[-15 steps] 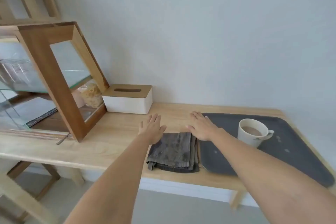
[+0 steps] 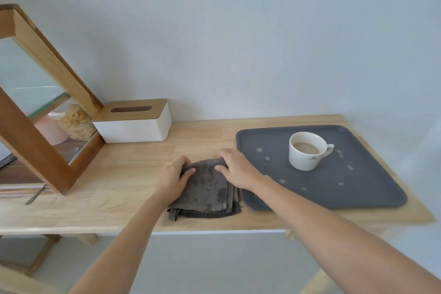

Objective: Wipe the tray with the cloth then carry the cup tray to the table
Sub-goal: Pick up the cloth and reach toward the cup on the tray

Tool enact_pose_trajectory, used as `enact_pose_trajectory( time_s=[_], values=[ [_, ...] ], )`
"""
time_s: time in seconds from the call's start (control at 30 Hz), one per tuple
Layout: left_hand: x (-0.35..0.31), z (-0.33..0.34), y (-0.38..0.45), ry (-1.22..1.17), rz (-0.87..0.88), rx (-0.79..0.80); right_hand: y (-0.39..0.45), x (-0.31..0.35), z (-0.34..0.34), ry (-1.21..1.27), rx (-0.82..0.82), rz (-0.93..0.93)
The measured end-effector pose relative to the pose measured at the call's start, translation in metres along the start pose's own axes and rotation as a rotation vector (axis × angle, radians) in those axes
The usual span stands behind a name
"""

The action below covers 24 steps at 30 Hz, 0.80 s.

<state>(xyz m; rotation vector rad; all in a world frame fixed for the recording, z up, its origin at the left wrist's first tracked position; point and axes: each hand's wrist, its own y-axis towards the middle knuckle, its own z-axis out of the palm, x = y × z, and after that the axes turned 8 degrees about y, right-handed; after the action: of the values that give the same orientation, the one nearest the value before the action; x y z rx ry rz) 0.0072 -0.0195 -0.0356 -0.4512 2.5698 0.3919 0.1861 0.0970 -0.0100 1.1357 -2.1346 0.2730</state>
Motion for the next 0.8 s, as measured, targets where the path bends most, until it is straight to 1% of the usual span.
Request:
enact_pose_trajectory(
  time_s=[0.1,0.17,0.3,0.43,0.5,0.63,0.7,0.73,0.8],
  values=[
    [-0.013,-0.016,-0.007,-0.046,-0.044,-0.080,-0.011,0.008,-0.014,0.163,-0.011,0.015],
    [-0.027,-0.029,-0.010,-0.054,-0.022,-0.144,-0.019,0.013,-0.029,0.222,-0.034,0.000],
    [-0.078,-0.051,-0.013,-0.100,0.048,-0.257,-0.034,0.015,-0.070,0.243,-0.125,-0.070],
    [-0.126,-0.051,-0.009,-0.147,0.037,-0.299,-0.042,0.006,-0.118,0.235,-0.155,-0.125],
    [-0.140,-0.041,-0.002,-0.154,-0.001,-0.270,-0.043,-0.004,-0.135,0.195,-0.133,-0.101],
    [-0.154,-0.003,0.016,-0.143,-0.137,-0.121,-0.047,-0.031,-0.144,0.084,-0.069,-0.020],
    [-0.156,0.021,0.020,-0.106,-0.187,-0.060,-0.053,-0.045,-0.144,0.048,-0.050,-0.008],
    [-0.156,0.033,0.021,-0.048,-0.205,-0.043,-0.059,-0.051,-0.147,0.031,-0.064,-0.021],
    [-0.156,0.055,0.018,0.168,-0.209,-0.039,-0.072,-0.062,-0.161,0.002,-0.154,-0.084]
  ],
)
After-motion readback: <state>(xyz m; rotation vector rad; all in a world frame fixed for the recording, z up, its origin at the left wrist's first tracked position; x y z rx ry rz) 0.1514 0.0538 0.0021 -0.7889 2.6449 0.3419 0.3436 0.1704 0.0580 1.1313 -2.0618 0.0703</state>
